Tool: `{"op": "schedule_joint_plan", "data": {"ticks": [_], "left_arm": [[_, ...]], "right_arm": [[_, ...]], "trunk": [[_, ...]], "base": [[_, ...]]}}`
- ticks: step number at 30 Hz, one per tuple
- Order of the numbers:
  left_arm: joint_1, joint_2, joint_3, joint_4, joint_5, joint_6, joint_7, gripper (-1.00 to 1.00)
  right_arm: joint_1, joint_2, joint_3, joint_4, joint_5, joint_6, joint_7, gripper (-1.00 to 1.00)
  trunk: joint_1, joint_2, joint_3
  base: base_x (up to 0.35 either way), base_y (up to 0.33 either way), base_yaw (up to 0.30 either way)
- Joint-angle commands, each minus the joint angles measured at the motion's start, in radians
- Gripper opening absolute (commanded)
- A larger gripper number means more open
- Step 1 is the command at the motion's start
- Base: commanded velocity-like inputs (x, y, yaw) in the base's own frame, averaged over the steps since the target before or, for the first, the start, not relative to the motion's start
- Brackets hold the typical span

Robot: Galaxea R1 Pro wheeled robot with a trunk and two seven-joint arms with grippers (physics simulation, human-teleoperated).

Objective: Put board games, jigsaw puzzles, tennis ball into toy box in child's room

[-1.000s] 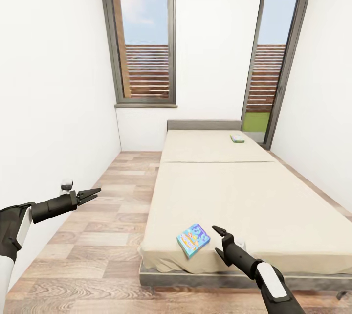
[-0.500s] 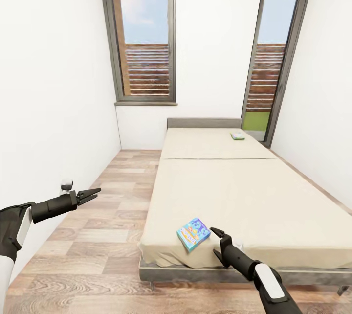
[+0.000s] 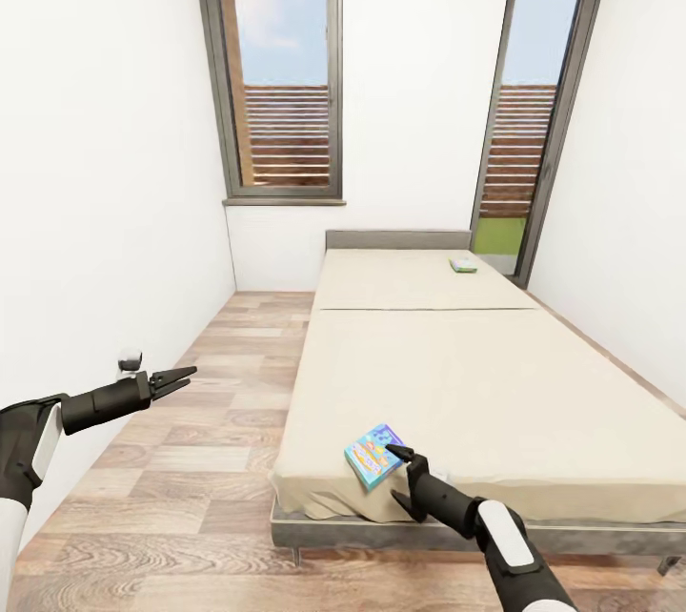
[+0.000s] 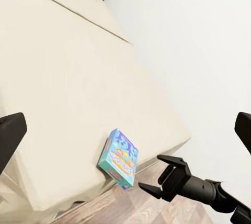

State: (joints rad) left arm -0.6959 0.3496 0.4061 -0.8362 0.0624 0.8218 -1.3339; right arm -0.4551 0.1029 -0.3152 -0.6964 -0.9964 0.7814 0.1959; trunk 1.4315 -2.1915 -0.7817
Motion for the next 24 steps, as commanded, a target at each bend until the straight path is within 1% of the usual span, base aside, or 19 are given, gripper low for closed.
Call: {"op": "schedule_joint_plan", "data": {"ticks": [1, 5, 9, 13, 23, 24], "left_arm": [[-0.001, 0.000, 0.000, 0.000, 0.002, 0.010, -0.002, 1.00], [-0.001, 0.000, 0.000, 0.000, 0.002, 0.010, -0.002, 1.00], [-0.001, 0.000, 0.000, 0.000, 0.001, 0.010, -0.002, 1.00], [-0.001, 0.000, 0.000, 0.000, 0.001, 0.010, -0.002, 1.00], [-0.001, 0.000, 0.000, 0.000, 0.001, 0.010, -0.001, 1.00], [-0.001, 0.000, 0.000, 0.000, 0.001, 0.010, -0.001, 1.00]], "right_arm": [[-0.001, 0.003, -0.006, 0.000, 0.006, 0.008, 0.004, 1.00], [-0.003, 0.005, 0.017, 0.000, 0.007, 0.009, 0.004, 1.00], [-0.003, 0.007, 0.043, 0.000, 0.007, 0.008, 0.004, 1.00], [-0.004, 0.006, 0.049, 0.000, 0.007, 0.007, 0.004, 1.00], [-0.004, 0.001, 0.051, 0.000, 0.004, 0.006, 0.005, 1.00], [-0.004, 0.001, 0.051, 0.000, 0.004, 0.006, 0.005, 1.00]], "trunk": [[0.000, 0.000, -0.001], [0.000, 0.000, -0.001], [0.015, -0.028, -0.014], [0.030, -0.056, -0.026], [0.030, -0.056, -0.026], [0.034, -0.063, -0.029]], "base": [[0.000, 0.000, 0.000], [0.000, 0.000, 0.000], [0.000, 0.000, 0.000], [0.000, 0.000, 0.000], [0.000, 0.000, 0.000], [0.000, 0.000, 0.000]]}}
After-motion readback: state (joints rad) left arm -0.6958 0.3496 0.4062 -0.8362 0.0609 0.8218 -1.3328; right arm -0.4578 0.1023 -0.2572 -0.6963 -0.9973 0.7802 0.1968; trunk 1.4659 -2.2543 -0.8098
